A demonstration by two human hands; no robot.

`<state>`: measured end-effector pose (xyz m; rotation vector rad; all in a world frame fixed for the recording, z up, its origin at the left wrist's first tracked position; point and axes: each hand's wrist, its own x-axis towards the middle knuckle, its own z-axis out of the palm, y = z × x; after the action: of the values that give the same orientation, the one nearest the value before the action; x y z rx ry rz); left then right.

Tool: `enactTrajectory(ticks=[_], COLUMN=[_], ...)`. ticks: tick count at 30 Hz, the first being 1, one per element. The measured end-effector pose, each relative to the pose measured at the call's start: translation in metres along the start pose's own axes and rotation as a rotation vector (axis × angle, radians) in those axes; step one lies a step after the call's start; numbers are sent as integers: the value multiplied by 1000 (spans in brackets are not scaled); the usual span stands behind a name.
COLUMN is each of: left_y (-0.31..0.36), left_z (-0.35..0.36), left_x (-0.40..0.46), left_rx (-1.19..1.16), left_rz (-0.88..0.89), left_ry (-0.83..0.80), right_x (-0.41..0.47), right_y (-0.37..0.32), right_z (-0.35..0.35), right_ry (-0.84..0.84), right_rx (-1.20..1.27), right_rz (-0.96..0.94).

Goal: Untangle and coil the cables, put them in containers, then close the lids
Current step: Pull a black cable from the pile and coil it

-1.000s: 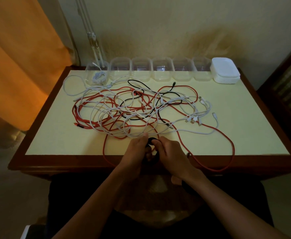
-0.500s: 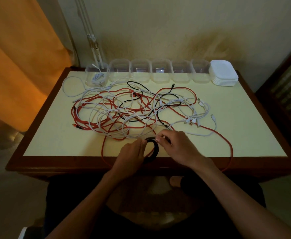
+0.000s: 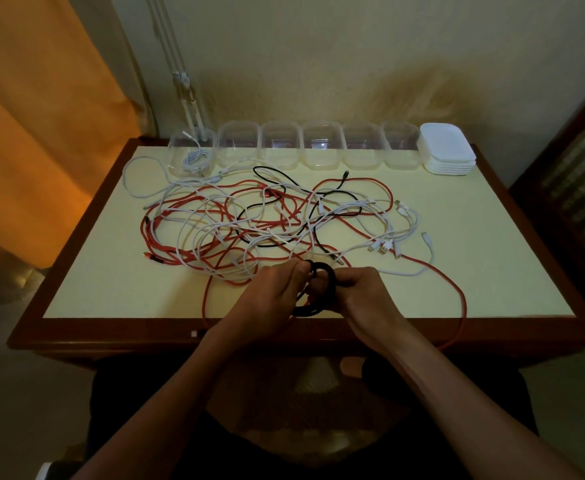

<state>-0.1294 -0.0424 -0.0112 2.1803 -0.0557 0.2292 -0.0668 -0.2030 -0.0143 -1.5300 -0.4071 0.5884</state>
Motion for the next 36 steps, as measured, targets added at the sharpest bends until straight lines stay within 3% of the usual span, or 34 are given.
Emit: enactTrajectory(ticks=[4,9,11,14,18,20,25,28,33,36], left_y=[-10,-20,-24,-31,-39,-43,-54,-54,-52,-57], left_z=[0,7,11,19,22,22,18,19,23,16], left_x=[0,-5,-8,-10,-10,-10,-18,-22,-17,-15], left_rx=[208,389,332,241,387,393,474,527,570,589], left_rz=[-72,-103,-116,-125,10,-8,-184,-178,-138,-160], left_ry=[-61,-165,-140,-81,-7,-13,123,183,169,107], right_x=[-4,-5,-3,-1,-2,-1,-1,-9,-6,1], right_y=[-1,-2,-1,1,6,6,1,-5,-5,-7], right_z=[1,-2,-2,3,8,10,13,16,22,12], right_ry=[-22,-89,-54,-32,-46,-22,237,118,-5,-57], right_rx=[394,312,342,619,886,828,-22,-199,-185,139], right_rz=[221,312,361,446,485,490,426,353,339,482])
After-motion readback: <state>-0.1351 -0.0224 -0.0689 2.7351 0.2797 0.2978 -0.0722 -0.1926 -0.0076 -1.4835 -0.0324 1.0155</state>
